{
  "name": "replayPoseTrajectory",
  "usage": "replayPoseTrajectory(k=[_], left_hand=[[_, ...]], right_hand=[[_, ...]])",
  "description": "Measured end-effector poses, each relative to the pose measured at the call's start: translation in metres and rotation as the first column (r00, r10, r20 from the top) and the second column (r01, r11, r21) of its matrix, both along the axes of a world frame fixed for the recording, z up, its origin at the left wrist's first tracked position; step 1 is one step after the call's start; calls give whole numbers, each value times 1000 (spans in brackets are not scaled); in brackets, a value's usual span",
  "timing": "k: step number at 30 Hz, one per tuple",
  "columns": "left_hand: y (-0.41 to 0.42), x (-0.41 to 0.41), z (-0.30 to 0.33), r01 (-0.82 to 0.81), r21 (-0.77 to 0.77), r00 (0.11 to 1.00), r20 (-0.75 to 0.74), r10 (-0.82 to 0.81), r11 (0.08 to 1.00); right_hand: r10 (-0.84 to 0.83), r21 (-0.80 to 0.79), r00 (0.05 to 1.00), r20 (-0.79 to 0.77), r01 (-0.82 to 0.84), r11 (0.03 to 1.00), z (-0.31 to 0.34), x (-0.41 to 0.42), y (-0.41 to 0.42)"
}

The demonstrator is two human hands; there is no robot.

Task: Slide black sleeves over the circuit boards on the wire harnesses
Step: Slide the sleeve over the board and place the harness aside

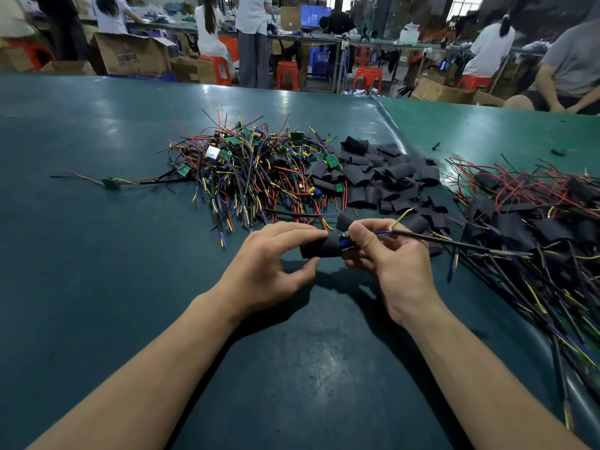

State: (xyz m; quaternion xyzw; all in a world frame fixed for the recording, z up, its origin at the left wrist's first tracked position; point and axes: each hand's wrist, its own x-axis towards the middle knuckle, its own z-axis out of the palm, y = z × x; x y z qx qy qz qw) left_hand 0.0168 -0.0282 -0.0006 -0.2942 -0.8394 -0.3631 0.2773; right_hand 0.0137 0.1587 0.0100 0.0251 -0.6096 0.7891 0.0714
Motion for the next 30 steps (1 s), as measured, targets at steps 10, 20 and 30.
replayPoseTrajectory(k=[10, 20, 30], left_hand=[[-3, -1, 2, -44, 61, 998, -33, 46, 997], [-5, -4, 1, -17, 114, 998, -57, 23, 993], [-3, -4, 1, 35, 181, 999, -11, -34, 983]], right_hand=[[97, 49, 995, 9, -97, 994, 3, 1, 3], [90, 98, 996, -27, -87, 991, 7, 3, 5], [206, -101, 969, 133, -193, 976, 9, 2, 10]])
